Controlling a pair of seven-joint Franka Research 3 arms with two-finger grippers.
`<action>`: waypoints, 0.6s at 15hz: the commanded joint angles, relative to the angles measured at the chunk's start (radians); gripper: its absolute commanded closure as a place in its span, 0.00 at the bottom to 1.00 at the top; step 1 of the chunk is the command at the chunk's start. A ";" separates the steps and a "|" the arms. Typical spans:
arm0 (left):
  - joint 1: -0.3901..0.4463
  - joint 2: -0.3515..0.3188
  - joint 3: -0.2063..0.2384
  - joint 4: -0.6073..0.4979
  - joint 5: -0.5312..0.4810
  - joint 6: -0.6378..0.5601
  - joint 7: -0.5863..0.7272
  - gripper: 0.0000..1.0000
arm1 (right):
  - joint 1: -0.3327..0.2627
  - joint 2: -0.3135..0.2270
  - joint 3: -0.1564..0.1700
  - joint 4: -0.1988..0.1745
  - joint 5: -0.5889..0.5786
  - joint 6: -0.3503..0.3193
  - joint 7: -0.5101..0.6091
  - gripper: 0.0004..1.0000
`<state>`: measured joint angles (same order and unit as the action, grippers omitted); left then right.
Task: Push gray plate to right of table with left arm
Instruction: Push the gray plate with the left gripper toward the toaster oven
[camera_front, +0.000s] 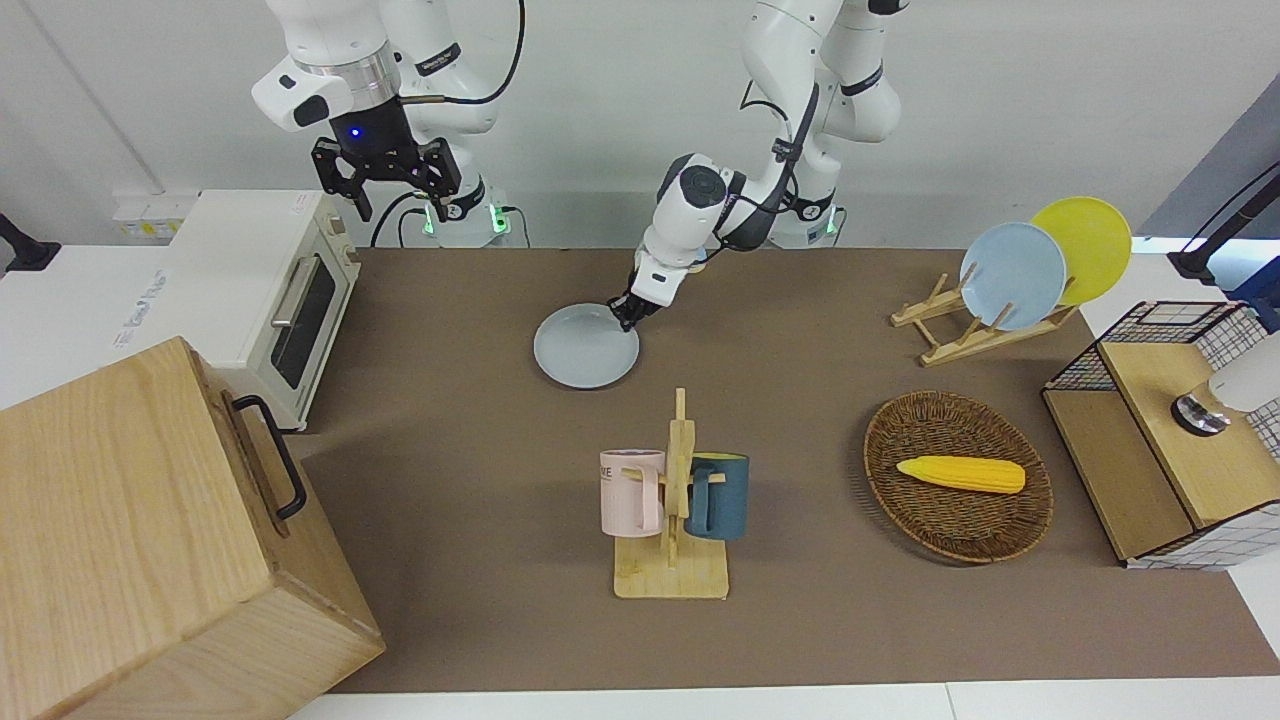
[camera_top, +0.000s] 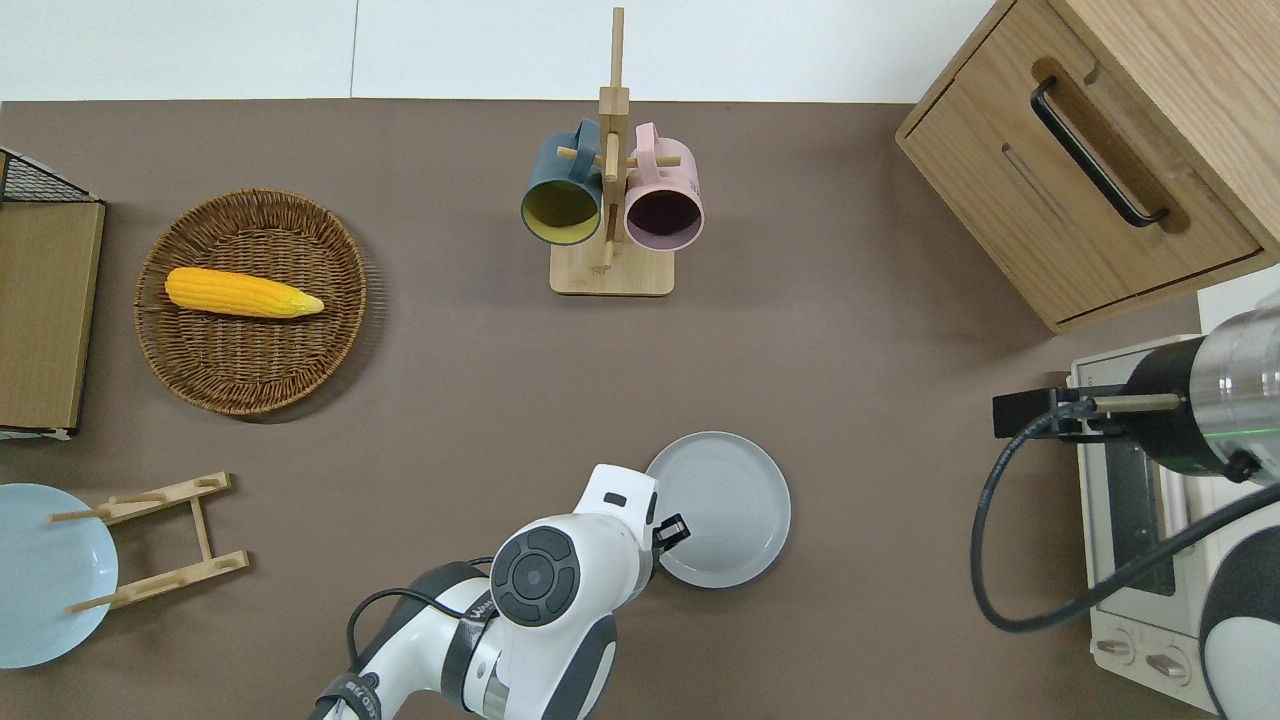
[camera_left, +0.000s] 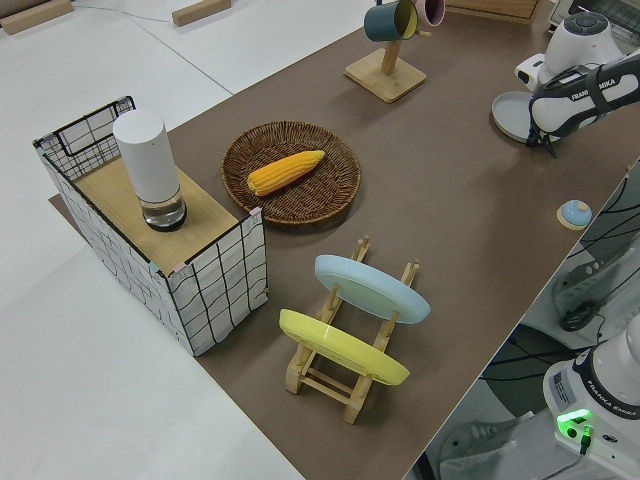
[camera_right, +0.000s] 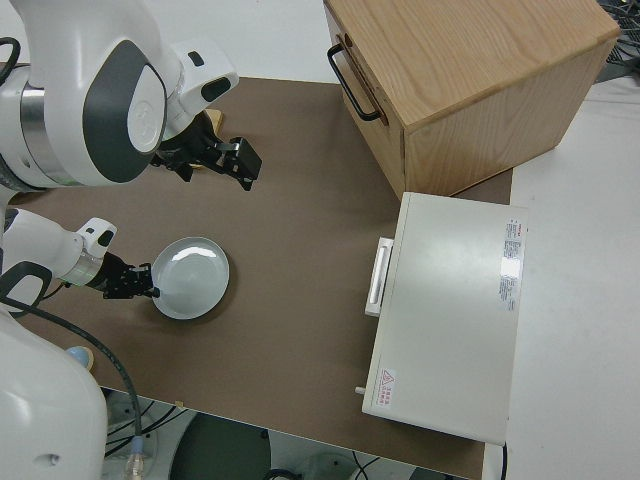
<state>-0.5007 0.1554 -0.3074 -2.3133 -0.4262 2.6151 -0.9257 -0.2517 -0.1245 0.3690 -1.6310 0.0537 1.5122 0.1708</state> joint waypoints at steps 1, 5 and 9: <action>-0.038 0.075 0.002 0.061 -0.022 0.026 -0.060 1.00 | -0.024 -0.027 0.014 -0.027 0.021 0.000 0.012 0.00; -0.045 0.087 0.002 0.080 -0.022 0.026 -0.068 1.00 | -0.024 -0.027 0.014 -0.027 0.021 0.000 0.010 0.00; -0.039 0.089 0.002 0.081 -0.022 0.023 -0.071 0.04 | -0.024 -0.027 0.014 -0.027 0.021 0.000 0.010 0.00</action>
<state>-0.5254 0.2152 -0.3130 -2.2472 -0.4272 2.6246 -0.9828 -0.2517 -0.1245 0.3690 -1.6310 0.0537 1.5123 0.1708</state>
